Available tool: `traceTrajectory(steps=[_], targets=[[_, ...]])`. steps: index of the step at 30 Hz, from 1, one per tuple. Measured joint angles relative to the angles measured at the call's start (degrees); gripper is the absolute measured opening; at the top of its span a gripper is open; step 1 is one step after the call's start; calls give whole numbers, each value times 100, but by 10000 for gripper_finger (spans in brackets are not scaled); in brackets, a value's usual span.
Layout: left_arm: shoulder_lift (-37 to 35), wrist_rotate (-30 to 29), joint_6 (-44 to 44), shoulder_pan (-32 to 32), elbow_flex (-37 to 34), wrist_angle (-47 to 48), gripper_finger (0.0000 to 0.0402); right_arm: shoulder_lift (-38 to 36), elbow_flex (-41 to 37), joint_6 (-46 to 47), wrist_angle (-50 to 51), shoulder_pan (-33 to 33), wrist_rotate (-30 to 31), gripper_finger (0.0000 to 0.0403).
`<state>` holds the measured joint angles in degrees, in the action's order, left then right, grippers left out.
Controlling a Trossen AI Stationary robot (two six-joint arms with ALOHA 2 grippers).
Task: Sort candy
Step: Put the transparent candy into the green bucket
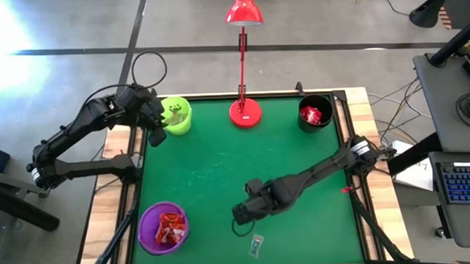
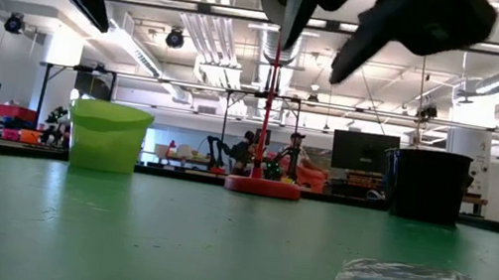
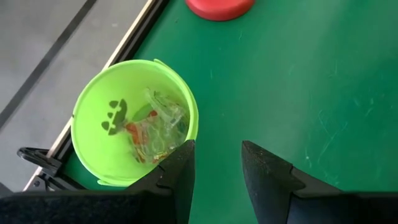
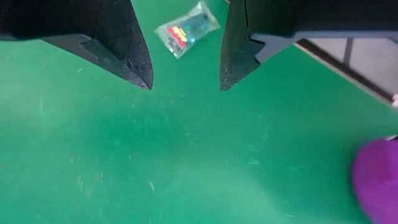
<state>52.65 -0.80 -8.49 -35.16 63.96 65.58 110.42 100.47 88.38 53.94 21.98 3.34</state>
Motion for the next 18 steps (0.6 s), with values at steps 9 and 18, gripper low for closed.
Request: traceTrajectory(steps=[9, 18], targets=[[-32, -2, -119, 0, 0, 4, 114, 580, -9, 1276, -894, 445, -189, 178], [-80, -4, -155, -2, -2, 15, 114, 981, 44, 2341, -1239, 912, -232, 178]])
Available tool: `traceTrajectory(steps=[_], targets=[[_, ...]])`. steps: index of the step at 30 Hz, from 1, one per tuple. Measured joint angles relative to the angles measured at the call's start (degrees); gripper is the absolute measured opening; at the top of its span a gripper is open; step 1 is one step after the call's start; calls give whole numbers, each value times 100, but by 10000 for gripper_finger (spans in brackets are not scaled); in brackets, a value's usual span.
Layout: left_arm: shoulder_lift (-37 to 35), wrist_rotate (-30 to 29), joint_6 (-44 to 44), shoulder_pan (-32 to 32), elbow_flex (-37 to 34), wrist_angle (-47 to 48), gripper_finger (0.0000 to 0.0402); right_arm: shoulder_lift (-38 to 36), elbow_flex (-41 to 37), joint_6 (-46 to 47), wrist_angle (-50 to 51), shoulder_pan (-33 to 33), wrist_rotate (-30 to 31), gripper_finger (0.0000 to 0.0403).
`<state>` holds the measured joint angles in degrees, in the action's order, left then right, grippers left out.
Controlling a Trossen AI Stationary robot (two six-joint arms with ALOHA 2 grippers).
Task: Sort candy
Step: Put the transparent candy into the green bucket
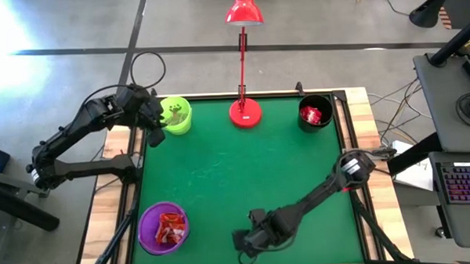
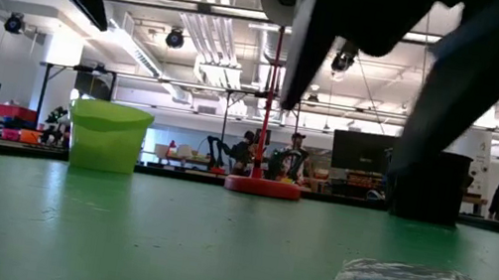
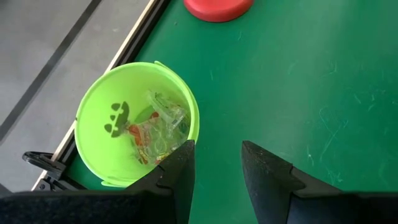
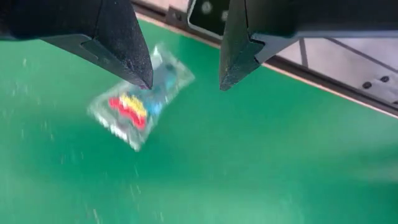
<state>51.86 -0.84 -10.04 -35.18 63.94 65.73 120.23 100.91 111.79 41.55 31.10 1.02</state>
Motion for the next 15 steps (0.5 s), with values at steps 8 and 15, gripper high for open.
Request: traceTrajectory(steps=[8, 15], targets=[[0, 0, 0, 0, 0, -1, 114, 7, 61, 838, 234, 238, 63, 178], [2, 2, -6, 0, 0, -4, 114, 119, 71, 1876, 484, 387, 87, 178]])
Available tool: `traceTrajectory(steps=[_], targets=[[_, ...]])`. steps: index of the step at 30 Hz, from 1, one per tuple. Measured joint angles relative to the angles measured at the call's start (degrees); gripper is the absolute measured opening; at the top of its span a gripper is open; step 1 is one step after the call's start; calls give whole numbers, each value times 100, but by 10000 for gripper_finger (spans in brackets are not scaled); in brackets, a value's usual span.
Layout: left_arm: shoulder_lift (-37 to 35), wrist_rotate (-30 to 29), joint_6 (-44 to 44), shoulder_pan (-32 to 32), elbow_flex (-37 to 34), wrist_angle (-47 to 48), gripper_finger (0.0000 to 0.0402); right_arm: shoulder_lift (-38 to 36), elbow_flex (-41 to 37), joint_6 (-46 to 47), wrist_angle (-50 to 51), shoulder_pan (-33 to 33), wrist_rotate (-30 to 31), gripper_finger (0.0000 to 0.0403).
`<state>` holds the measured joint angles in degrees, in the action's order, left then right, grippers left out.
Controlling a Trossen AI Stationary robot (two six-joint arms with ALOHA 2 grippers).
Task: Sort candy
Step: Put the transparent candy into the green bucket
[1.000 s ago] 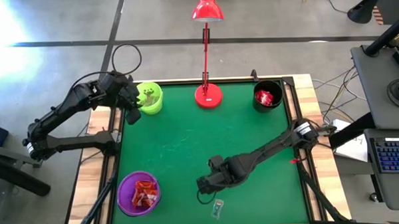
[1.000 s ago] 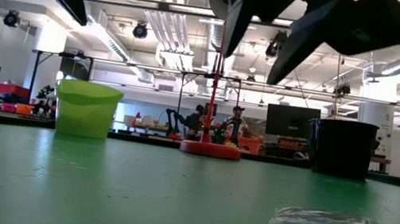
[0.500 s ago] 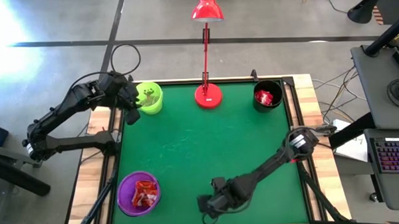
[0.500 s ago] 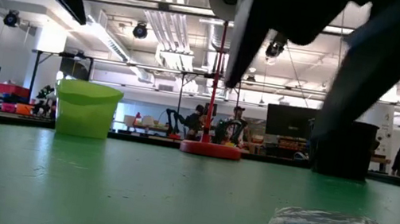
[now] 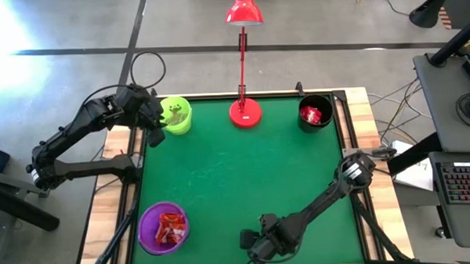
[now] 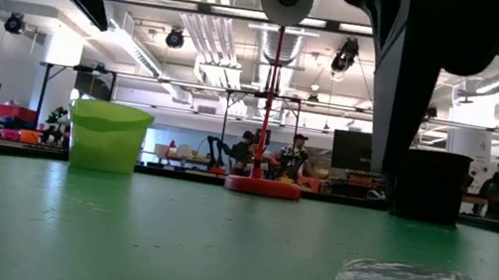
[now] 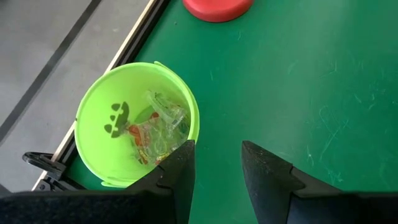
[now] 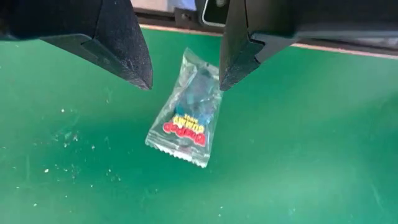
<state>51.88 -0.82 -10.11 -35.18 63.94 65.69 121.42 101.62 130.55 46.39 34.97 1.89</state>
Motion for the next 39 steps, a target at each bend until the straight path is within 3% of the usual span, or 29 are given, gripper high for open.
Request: traceTrajectory(steps=[26, 29, 39], targets=[[52, 0, -99, 0, -2, -9, 114, 690, 149, -156, -472, -12, 112, 173], [52, 0, -99, 0, -2, -9, 114, 692, 149, -215, -420, -14, 115, 150], [55, -1, -101, 0, -2, -9, 114, 703, 141, -525, -326, -23, 223, 18]])
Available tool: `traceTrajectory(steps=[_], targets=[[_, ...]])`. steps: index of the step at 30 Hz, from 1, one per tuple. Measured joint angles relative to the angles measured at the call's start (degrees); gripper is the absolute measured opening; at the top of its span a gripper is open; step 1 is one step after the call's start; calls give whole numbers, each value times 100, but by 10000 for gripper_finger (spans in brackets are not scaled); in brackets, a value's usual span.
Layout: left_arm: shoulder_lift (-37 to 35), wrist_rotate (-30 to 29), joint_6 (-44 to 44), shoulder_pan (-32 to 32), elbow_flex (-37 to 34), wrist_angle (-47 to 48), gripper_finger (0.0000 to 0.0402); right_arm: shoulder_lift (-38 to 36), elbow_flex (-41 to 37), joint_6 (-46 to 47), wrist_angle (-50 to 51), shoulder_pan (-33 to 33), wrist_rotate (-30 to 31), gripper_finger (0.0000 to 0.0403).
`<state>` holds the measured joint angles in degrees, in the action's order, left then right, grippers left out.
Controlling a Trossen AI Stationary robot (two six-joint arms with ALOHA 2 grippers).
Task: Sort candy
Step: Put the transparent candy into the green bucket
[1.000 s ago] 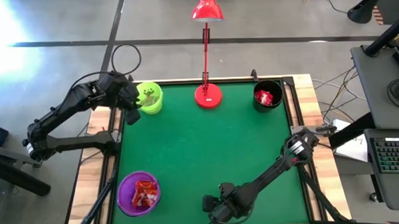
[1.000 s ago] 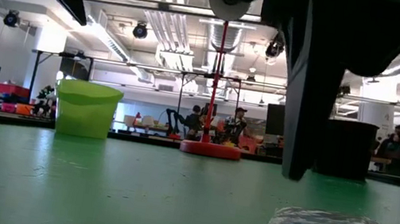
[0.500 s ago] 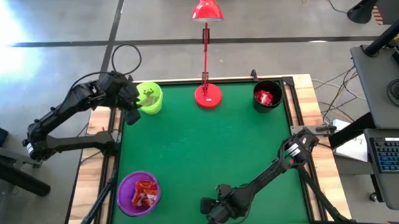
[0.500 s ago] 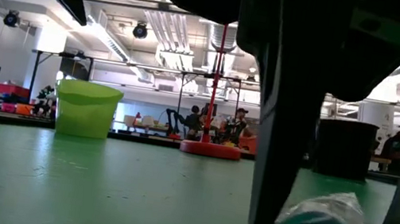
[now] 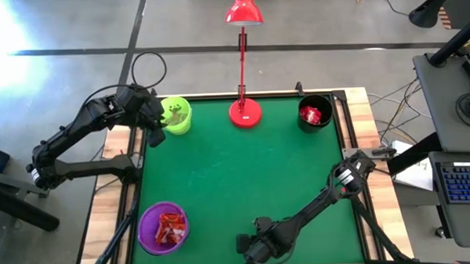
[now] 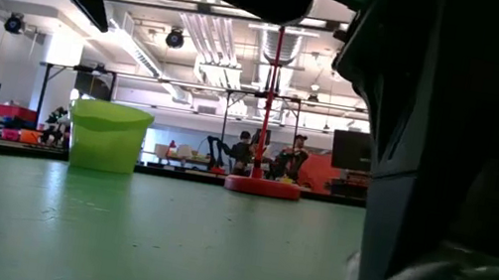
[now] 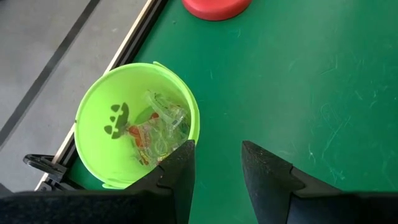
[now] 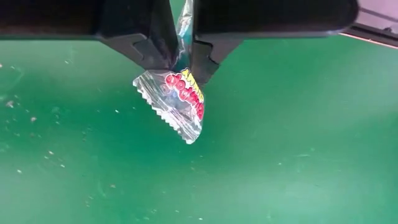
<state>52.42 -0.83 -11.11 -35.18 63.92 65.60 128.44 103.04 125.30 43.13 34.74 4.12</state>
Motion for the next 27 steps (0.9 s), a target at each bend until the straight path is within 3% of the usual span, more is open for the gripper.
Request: traceTrajectory(steps=[5, 8, 17, 27], targets=[[0, 1, -2, 0, 0, 39, 114, -84, -12, -309, 2, -23, 50, 13], [0, 112, -87, 0, 0, 155, 114, -225, -34, -541, 95, -34, 439, 13], [31, 1815, -152, 0, 0, 197, 114, -906, -25, -1768, 168, -335, 1928, 12], [412, 2074, -1, 0, 0, 189, 114, -1372, -24, -3801, 139, -1013, 2208, 12]])
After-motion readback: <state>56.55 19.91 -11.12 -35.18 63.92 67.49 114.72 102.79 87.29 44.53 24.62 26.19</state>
